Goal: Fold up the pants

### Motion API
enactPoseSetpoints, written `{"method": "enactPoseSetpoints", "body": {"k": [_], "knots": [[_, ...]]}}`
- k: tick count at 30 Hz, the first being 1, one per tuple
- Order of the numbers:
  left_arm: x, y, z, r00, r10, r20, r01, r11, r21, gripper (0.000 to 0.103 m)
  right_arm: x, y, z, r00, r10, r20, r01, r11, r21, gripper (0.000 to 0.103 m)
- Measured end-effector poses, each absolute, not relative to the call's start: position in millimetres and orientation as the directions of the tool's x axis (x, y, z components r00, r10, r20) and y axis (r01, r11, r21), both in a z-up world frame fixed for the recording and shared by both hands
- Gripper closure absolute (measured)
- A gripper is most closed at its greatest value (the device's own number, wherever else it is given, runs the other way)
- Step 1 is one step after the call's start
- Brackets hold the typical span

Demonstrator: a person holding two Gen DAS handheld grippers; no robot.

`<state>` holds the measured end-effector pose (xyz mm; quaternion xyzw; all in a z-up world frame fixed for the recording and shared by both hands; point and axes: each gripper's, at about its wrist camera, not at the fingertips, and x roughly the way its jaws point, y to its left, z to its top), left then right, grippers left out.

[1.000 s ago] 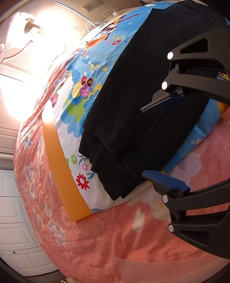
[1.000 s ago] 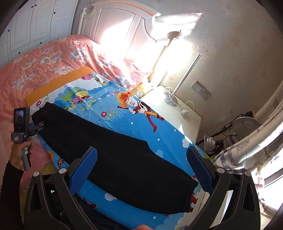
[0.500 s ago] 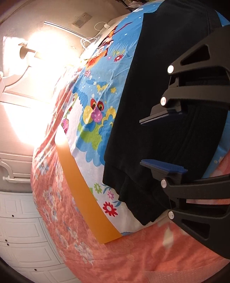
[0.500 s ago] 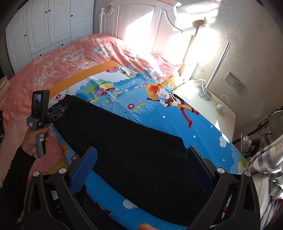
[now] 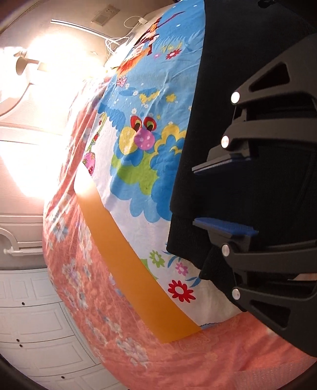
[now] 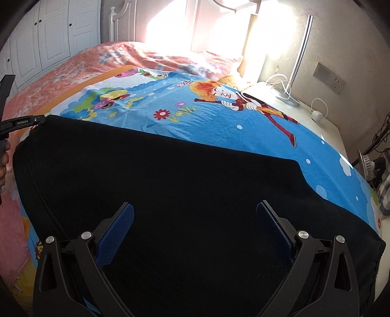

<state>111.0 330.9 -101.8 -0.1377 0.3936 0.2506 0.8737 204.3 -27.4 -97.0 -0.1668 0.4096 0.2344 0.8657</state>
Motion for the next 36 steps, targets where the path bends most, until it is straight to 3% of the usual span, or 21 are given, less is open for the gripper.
{"method": "enactPoseSetpoints", "body": {"k": [8, 11, 14, 15, 19, 26, 33, 34, 35, 36], "knots": [[82, 218, -102, 0.689, 0.127, -0.714, -0.286, 0.952, -0.108, 0.059, 197, -35, -129, 0.522, 0.225, -0.823, -0.499, 0.863, -0.081, 0.006], [80, 229, -116, 0.666, 0.168, -0.727, -0.338, 0.936, -0.093, 0.053, 193, -34, -129, 0.535, 0.222, -0.815, -0.497, 0.863, -0.091, 0.006], [73, 277, -143, 0.572, 0.267, -0.776, -0.486, 0.872, -0.058, 0.055, 188, -30, -117, 0.550, 0.268, -0.791, -0.524, 0.848, -0.077, 0.006], [67, 293, -148, 0.571, 0.277, -0.773, -0.511, 0.856, -0.071, 0.067, 186, -26, -112, 0.557, 0.289, -0.779, -0.540, 0.838, -0.076, 0.006], [47, 326, -144, 0.585, 0.324, -0.744, -0.538, 0.841, -0.057, 0.084, 184, 5, -103, 0.537, 0.345, -0.769, -0.613, 0.786, -0.075, 0.006], [39, 320, -142, 0.587, 0.401, -0.703, -0.546, 0.837, 0.022, 0.084, 187, 93, -114, 0.420, 0.395, -0.817, -0.781, 0.615, -0.105, 0.006], [22, 319, -136, 0.604, 0.432, -0.670, -0.614, 0.788, -0.045, 0.084, 204, 148, -134, 0.315, 0.413, -0.855, -0.832, 0.554, -0.039, 0.005], [14, 321, -133, 0.613, 0.436, -0.659, -0.634, 0.769, -0.080, 0.083, 207, 153, -136, 0.315, 0.411, -0.855, -0.829, 0.558, -0.037, 0.005], [3, 324, -129, 0.616, 0.456, -0.643, -0.664, 0.739, -0.112, 0.073, 209, 157, -138, 0.322, 0.414, -0.852, -0.827, 0.560, -0.041, 0.004], [-8, 328, -125, 0.624, 0.468, -0.626, -0.687, 0.710, -0.154, 0.056, 210, 158, -139, 0.330, 0.420, -0.846, -0.828, 0.559, -0.045, 0.004]]}}
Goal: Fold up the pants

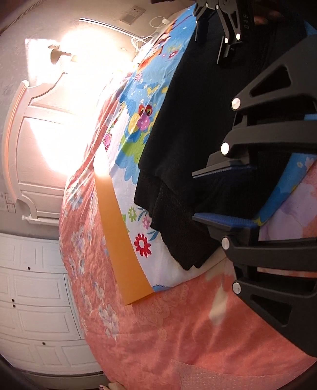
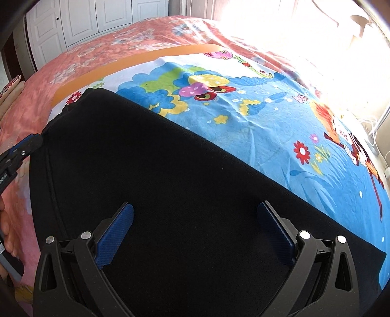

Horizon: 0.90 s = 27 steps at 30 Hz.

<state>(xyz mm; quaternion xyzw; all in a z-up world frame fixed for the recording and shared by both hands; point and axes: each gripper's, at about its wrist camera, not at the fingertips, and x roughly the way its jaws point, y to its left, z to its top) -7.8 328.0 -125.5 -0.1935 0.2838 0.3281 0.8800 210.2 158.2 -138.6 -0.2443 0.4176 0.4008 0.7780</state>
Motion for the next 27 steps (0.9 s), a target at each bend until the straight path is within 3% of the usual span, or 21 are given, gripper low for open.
{"method": "enactPoseSetpoints", "body": {"k": [1, 2, 6, 11, 12, 15, 18, 23, 27], "knots": [[-20, 334, -124, 0.623, 0.481, -0.616, -0.712, 0.675, -0.193, 0.047, 210, 159, -140, 0.337, 0.426, -0.840, -0.829, 0.557, -0.050, 0.004], [-29, 342, -125, 0.642, 0.465, -0.609, -0.711, 0.659, -0.246, 0.044, 211, 158, -141, 0.337, 0.434, -0.835, -0.830, 0.556, -0.046, 0.004], [-42, 371, -148, 0.666, 0.371, -0.648, -0.683, 0.652, -0.329, 0.046, 209, 158, -141, 0.347, 0.438, -0.829, -0.825, 0.563, -0.048, 0.004], [-47, 392, -159, 0.721, 0.345, -0.601, -0.649, 0.641, -0.409, 0.044, 207, 157, -141, 0.360, 0.433, -0.826, -0.819, 0.572, -0.058, 0.004], [-50, 396, -159, 0.709, 0.382, -0.593, -0.674, 0.616, -0.408, 0.051, 206, 157, -140, 0.365, 0.432, -0.825, -0.817, 0.573, -0.061, 0.004], [-64, 419, -172, 0.732, 0.362, -0.578, -0.670, 0.540, -0.510, 0.052, 208, 156, -141, 0.358, 0.434, -0.827, -0.817, 0.575, -0.051, 0.004], [-70, 415, -171, 0.762, 0.354, -0.543, -0.638, 0.556, -0.533, 0.052, 206, 158, -139, 0.379, 0.426, -0.821, -0.814, 0.575, -0.077, 0.005], [-59, 407, -177, 0.763, 0.327, -0.558, -0.623, 0.601, -0.500, 0.068, 185, 203, -113, 0.416, 0.509, -0.753, -0.863, 0.483, -0.150, 0.005], [-52, 401, -181, 0.736, 0.353, -0.578, -0.647, 0.619, -0.446, 0.070, 187, 266, -117, 0.298, 0.539, -0.788, -0.907, 0.418, -0.057, 0.005]]}}
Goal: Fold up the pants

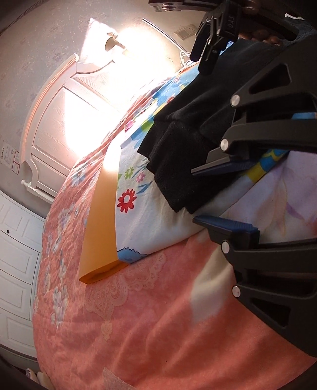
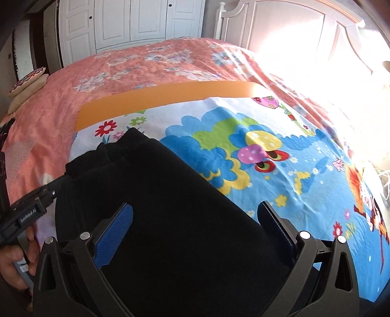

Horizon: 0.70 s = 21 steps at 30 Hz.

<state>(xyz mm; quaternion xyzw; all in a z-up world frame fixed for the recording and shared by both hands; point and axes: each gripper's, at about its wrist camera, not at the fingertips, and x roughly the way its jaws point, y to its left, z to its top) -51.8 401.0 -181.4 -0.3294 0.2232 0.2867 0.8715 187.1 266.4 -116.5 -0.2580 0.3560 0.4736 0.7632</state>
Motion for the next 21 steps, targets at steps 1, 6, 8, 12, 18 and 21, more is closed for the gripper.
{"method": "enactPoseSetpoints", "body": {"k": [1, 6, 8, 12, 18, 21], "knots": [[-52, 401, -182, 0.737, 0.352, -0.577, -0.646, 0.616, -0.450, 0.070, 189, 281, -122, 0.289, 0.522, -0.803, -0.904, 0.424, -0.050, 0.005], [-59, 407, -189, 0.754, 0.330, -0.568, -0.635, 0.586, -0.503, 0.069, 219, 314, -154, 0.281, 0.392, -0.876, -0.857, 0.514, -0.044, 0.005], [-62, 411, -192, 0.767, 0.316, -0.558, -0.623, 0.573, -0.532, 0.068, 234, 307, -158, 0.203, 0.403, -0.893, -0.821, 0.567, 0.069, 0.005], [-75, 417, -192, 0.809, 0.268, -0.523, -0.578, 0.522, -0.627, 0.071, 230, 275, -131, 0.253, 0.471, -0.845, -0.796, 0.598, 0.094, 0.005], [-84, 393, -169, 0.888, 0.141, -0.437, -0.438, 0.544, -0.716, 0.072, 203, 219, -122, 0.254, 0.499, -0.828, -0.826, 0.558, 0.083, 0.005], [-62, 374, -166, 0.860, 0.096, -0.501, -0.451, 0.601, -0.659, 0.072, 188, 209, -133, 0.260, 0.473, -0.842, -0.852, 0.523, 0.031, 0.005]]}}
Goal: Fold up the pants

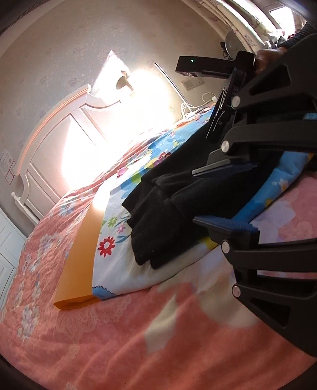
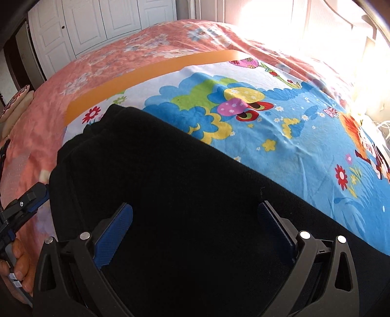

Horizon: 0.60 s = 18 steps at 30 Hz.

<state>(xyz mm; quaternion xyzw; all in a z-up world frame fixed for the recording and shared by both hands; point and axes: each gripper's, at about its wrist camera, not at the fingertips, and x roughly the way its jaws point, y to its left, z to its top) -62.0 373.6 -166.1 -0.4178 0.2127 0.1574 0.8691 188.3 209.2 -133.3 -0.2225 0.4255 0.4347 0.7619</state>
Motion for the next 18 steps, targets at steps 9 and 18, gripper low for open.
{"method": "enactPoseSetpoints", "body": {"k": [9, 18], "knots": [[-63, 356, -172, 0.767, 0.102, -0.634, -0.529, 0.659, -0.534, 0.095, 178, 194, -140, 0.259, 0.499, -0.827, -0.870, 0.493, 0.025, 0.005], [-72, 391, -165, 0.846, 0.073, -0.529, -0.493, 0.485, -0.722, 0.073, 185, 166, -124, 0.164, 0.684, -0.711, -0.872, 0.438, 0.221, 0.005]]}}
